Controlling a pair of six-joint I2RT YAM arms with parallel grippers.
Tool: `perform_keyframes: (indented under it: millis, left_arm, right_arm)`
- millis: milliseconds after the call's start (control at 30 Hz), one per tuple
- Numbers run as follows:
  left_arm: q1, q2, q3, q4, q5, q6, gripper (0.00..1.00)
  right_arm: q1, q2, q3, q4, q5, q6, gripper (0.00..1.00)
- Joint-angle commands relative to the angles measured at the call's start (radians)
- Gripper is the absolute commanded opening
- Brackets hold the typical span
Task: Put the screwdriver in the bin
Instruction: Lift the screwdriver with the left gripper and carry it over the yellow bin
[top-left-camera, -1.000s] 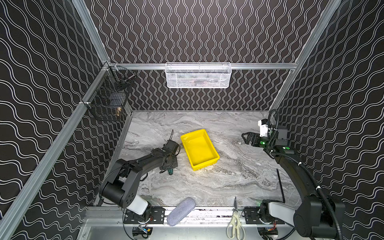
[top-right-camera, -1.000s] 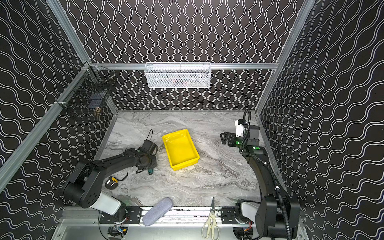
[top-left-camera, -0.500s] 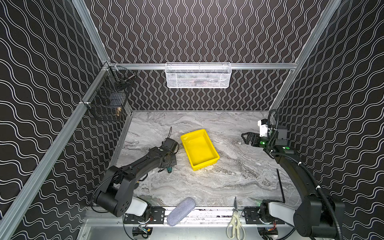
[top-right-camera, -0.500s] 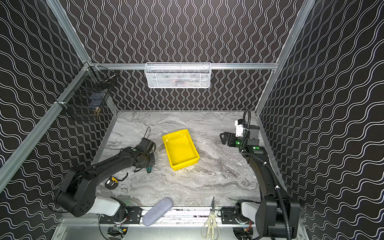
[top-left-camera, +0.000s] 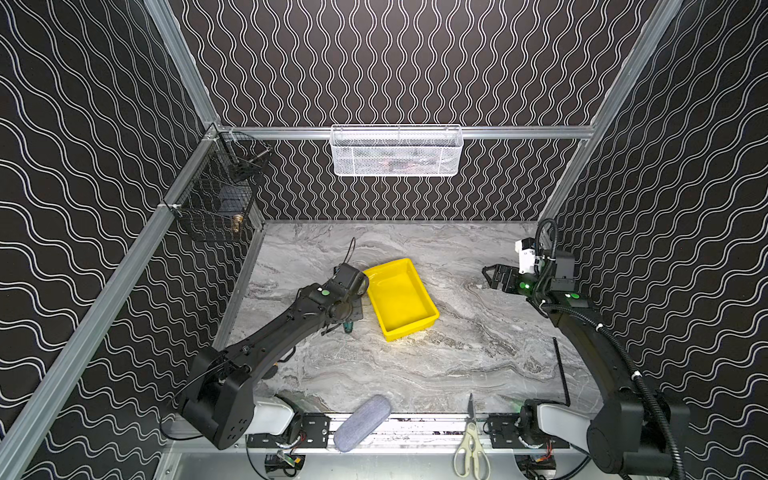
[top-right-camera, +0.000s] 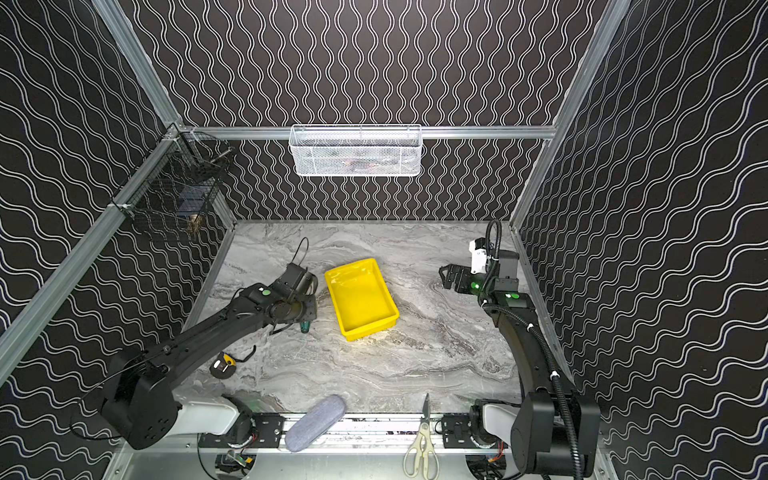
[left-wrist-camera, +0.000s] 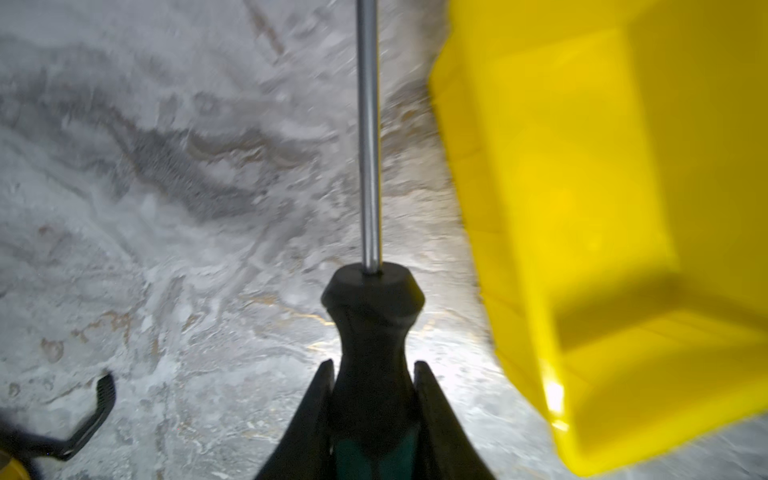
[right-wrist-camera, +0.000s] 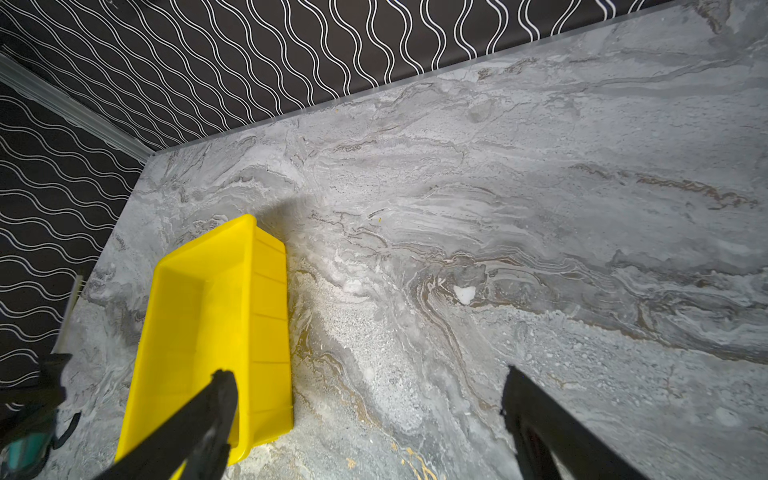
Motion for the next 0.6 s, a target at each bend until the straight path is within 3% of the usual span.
perform_keyframes:
  millis: [0, 300, 567]
  left_arm:
    - [-0.029, 0.028, 0.065, -0.016, 0.002, -0.011, 0.05]
    - [-0.117, 0.201, 0.21, 0.084, 0.059, -0.025, 0.06]
    - [-0.141, 0.32, 0.219, 0.136, 0.082, -0.03, 0.07]
  right_arm:
    - [0.002, -0.002, 0.006, 0.006, -0.02, 0.006, 0.99]
    - [0.002, -0.009, 0.015, -0.017, -0.019, -0.005, 0.99]
    - [0.001, 0.005, 0.013, -0.007, -0.017, -0.003, 0.99]
